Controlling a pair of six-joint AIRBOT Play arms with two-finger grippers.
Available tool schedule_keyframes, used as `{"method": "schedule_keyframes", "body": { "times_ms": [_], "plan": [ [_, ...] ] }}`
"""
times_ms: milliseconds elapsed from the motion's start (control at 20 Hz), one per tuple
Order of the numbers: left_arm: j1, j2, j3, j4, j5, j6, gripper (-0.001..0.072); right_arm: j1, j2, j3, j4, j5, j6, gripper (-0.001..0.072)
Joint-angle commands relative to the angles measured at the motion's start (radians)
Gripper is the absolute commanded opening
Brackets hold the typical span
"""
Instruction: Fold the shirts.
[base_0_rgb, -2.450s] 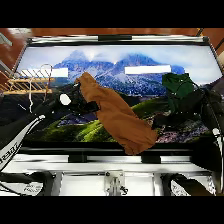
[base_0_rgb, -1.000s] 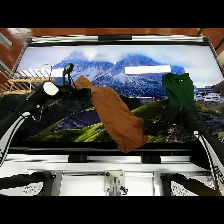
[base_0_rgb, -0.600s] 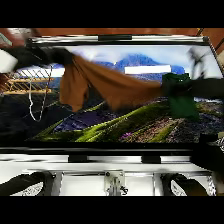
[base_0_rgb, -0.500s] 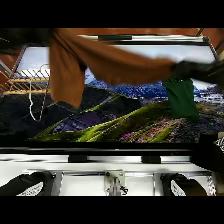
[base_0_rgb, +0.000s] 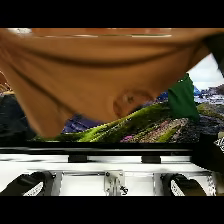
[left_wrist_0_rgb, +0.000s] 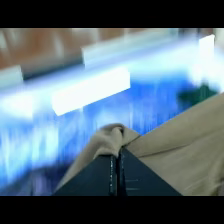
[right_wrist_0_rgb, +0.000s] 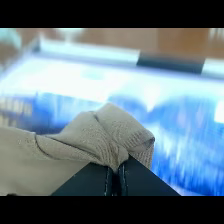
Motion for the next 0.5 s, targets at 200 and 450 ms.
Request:
{"method": "schedule_keyframes", "body": {
  "times_ms": [200, 450],
  "plan": [
    [-0.001, 0.009, -0.567, -0.029, -0.07, -0.004, 0.0028, 0.0, -0.022, -0.288, -0.106, -0.309, -0.011, 0.0064],
    [-0.001, -0.074, -0.832, -0.17, 0.375, 0.0, 0.0029, 0.0, -0.169, -0.515, -0.122, 0.063, -0.012, 0.0065]
  ]
}}
